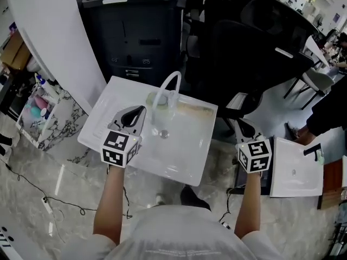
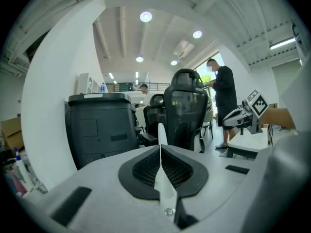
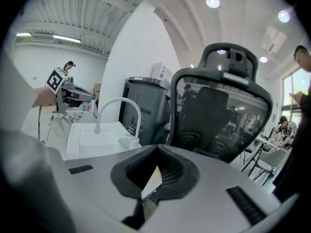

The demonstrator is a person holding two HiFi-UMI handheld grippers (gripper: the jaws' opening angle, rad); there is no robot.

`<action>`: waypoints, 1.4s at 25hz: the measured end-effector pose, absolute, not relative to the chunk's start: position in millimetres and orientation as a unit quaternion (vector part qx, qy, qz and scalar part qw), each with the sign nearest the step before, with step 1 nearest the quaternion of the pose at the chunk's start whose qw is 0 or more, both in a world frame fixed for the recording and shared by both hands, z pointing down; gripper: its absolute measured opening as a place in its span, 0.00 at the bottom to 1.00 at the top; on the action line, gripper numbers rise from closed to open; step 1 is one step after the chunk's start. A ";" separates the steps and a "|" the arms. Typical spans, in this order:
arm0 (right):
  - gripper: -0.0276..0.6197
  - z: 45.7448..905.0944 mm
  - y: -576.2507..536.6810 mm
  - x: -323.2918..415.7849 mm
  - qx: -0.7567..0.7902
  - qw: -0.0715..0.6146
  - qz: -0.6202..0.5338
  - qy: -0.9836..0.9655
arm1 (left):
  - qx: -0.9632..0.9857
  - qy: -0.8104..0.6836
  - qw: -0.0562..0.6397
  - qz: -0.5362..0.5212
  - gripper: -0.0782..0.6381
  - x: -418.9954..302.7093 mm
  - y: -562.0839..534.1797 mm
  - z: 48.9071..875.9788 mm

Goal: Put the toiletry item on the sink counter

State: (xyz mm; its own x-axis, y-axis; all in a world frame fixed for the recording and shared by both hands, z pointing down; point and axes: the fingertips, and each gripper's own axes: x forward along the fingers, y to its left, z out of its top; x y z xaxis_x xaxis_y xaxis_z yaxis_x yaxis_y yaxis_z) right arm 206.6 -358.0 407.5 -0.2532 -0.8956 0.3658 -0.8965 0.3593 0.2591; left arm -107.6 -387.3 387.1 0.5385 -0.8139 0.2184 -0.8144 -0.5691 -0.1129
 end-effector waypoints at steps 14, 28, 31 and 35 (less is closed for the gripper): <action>0.04 348.8 -293.1 191.4 0.597 0.192 -0.046 -0.777 | 0.900 -0.421 -0.046 0.105 0.13 -76.6 -349.7 345.9; 0.04 345.7 -293.9 186.3 0.592 0.195 -0.049 -0.780 | 0.900 -0.417 -0.060 0.110 0.13 -72.6 -343.9 338.6; 0.04 347.8 -294.2 186.4 0.590 0.193 -0.050 -0.783 | 0.900 -0.417 -0.062 0.110 0.13 -70.5 -343.1 338.8; 0.04 350.6 -295.8 185.4 0.586 0.192 -0.047 -0.786 | 0.900 -0.416 -0.062 0.113 0.13 -68.2 -343.9 339.8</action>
State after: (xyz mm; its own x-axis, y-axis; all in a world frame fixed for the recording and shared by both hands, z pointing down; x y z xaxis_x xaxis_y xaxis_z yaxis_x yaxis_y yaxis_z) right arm 185.4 -295.8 350.6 -0.2404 -0.9388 0.2468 -0.9029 0.3096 0.2981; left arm -68.2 -343.9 339.8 0.6280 -0.7632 0.1520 -0.7354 -0.6459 -0.2050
